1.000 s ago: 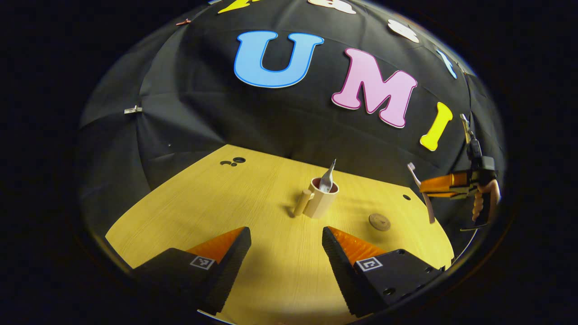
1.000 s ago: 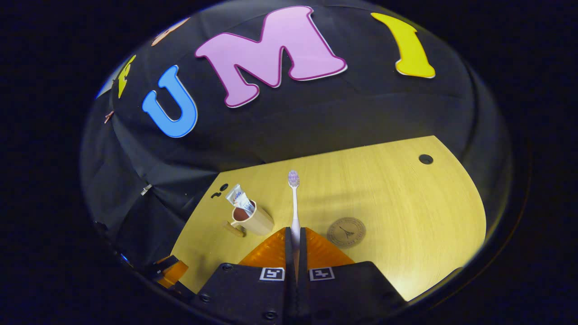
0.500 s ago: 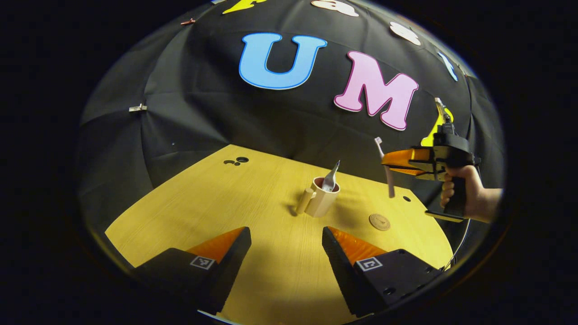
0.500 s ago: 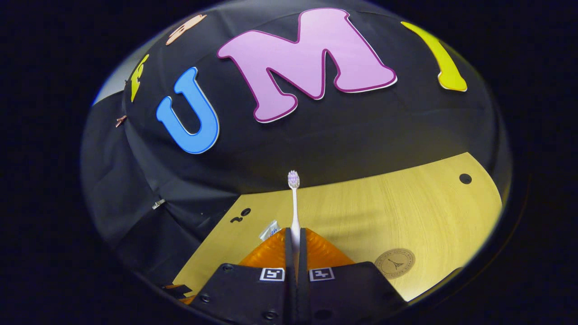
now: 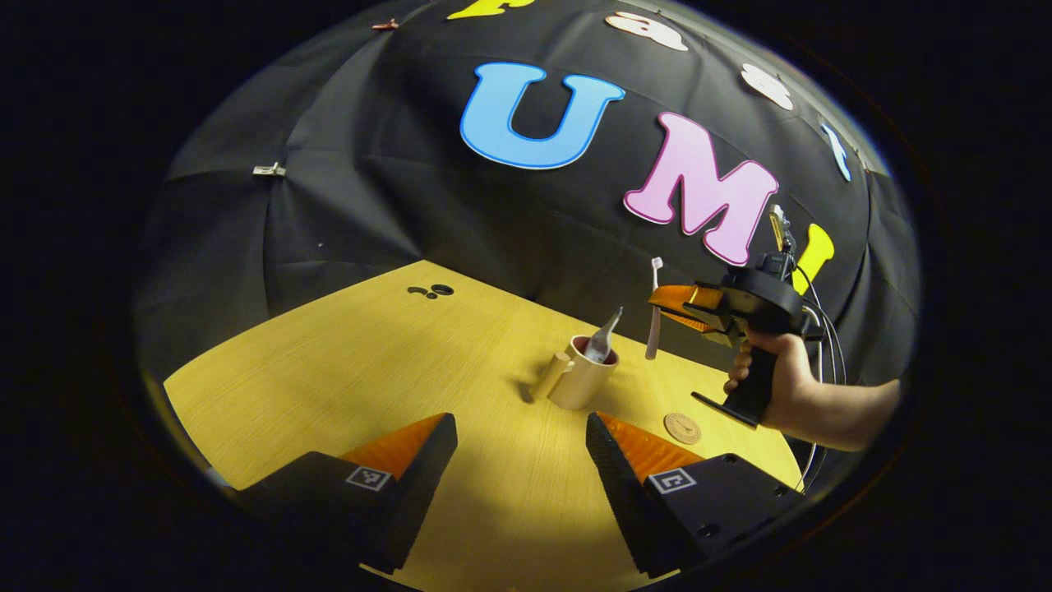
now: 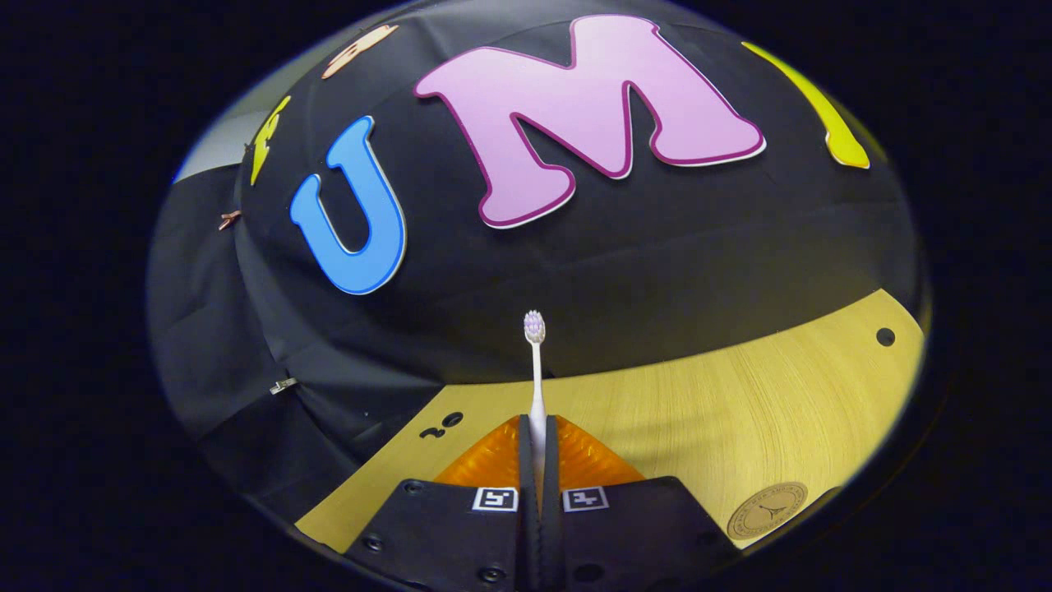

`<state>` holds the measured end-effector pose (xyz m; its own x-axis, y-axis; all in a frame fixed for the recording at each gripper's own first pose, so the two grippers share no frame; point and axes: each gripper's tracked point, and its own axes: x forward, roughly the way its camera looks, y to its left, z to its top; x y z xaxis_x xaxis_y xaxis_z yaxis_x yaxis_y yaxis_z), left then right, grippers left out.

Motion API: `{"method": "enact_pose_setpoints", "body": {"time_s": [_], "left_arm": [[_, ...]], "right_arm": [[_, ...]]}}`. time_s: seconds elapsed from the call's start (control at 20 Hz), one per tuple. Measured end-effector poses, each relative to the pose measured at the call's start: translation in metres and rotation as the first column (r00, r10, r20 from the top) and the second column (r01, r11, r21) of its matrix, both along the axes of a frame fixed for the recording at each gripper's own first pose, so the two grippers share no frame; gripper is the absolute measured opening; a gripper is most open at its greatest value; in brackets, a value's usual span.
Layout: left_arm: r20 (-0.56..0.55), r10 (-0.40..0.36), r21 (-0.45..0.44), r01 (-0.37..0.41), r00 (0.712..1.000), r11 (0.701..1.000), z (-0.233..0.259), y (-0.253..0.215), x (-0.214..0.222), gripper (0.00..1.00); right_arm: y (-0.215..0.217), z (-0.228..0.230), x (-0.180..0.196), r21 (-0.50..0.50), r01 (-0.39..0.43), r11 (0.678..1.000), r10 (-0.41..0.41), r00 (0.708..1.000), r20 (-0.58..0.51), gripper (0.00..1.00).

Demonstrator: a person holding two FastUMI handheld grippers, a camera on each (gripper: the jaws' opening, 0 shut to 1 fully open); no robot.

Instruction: Put the toothbrush and toothpaste on the desktop into the cup, then pick up the cup and place it on the coaster on the desktop.

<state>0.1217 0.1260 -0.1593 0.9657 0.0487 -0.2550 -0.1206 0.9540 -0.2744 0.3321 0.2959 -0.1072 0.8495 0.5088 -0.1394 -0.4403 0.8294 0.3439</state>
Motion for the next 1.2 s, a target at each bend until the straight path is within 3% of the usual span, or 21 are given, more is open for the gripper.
{"method": "enact_pose_setpoints", "body": {"time_s": [0.3, 0.6, 0.95, 1.05, 1.1, 1.15, 1.2], "left_arm": [[0.008, 0.061, -0.019, -0.06, 0.998, 0.998, -0.01, 0.029, 0.001, 0.97], [0.032, 0.046, -0.015, -0.045, 0.998, 0.999, -0.02, 0.029, 0.008, 0.98], [0.032, -0.032, 0.014, 0.031, 0.999, 0.999, -0.032, 0.008, 0.019, 0.97], [0.035, -0.05, 0.027, 0.049, 0.998, 0.998, -0.029, 0.004, 0.026, 0.97], [0.035, -0.061, 0.034, 0.06, 0.998, 0.998, -0.029, 0.003, 0.031, 0.98], [0.035, -0.074, 0.042, 0.073, 0.997, 0.996, -0.028, 0.001, 0.037, 0.97], [0.032, -0.091, 0.053, 0.09, 0.995, 0.995, -0.026, -0.001, 0.041, 0.97]], "right_arm": [[0.007, -0.017, 0.019, 0.088, 0.045, 0.995, -0.048, 0.998, 0.039, 0.05], [0.003, -0.036, 0.019, 0.165, 0.135, 0.977, -0.151, 0.985, 0.088, 0.05], [0.012, -0.053, -0.009, 0.085, 0.139, 0.987, -0.151, 0.973, 0.172, 0.06], [0.007, -0.055, -0.018, 0.057, 0.124, 0.991, -0.132, 0.978, 0.161, 0.13], [-0.002, -0.056, -0.02, 0.042, 0.134, 0.99, -0.139, 0.976, 0.166, 0.22], [-0.014, -0.05, -0.024, 0.035, 0.137, 0.99, -0.141, 0.973, 0.182, 0.65], [-0.028, -0.047, -0.027, 0.021, 0.147, 0.989, -0.148, 0.97, 0.195, 0.69]]}}
